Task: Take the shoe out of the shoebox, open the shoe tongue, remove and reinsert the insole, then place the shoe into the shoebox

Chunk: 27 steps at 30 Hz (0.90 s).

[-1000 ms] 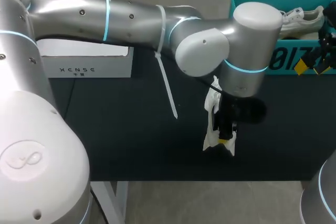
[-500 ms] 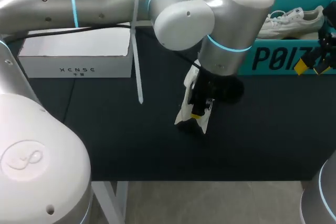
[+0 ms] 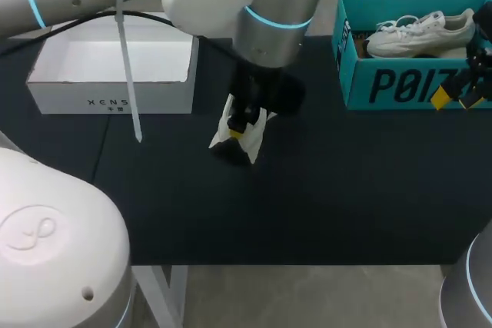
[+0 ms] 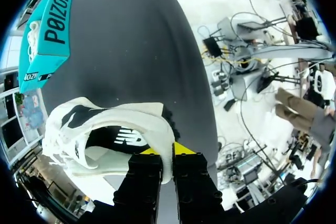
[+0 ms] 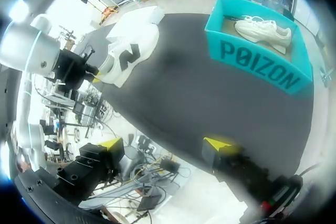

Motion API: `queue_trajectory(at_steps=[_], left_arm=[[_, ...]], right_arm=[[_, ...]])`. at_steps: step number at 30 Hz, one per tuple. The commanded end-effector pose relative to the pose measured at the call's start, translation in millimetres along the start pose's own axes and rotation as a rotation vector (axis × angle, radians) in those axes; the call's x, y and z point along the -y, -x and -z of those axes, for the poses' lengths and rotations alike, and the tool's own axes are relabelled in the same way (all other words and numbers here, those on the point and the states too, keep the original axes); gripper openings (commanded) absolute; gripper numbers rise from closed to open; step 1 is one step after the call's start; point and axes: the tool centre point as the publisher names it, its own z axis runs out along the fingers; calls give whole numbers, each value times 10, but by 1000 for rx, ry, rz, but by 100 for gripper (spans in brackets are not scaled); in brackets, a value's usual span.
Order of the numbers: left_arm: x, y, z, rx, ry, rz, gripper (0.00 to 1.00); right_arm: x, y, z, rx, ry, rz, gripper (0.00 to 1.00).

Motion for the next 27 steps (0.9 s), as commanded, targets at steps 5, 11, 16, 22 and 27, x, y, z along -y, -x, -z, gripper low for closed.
queue_trajectory(at_steps=[5,11,16,22,27], left_arm=[[-101,-28,6,9,-14,-2,0],[-101,-28,6,9,-14,-2,0],[-101,-28,6,9,-14,-2,0],[-101,-28,6,9,-14,-2,0],[-397,103,33,45,41,-37,0]], right_arm=[[-20,8,-5,1,-5,-2,100],[-20,8,-5,1,-5,-2,100],[-20,8,-5,1,-5,-2,100],[-20,8,-5,1,-5,-2,100],[-20,8,-5,1,-5,-2,100]])
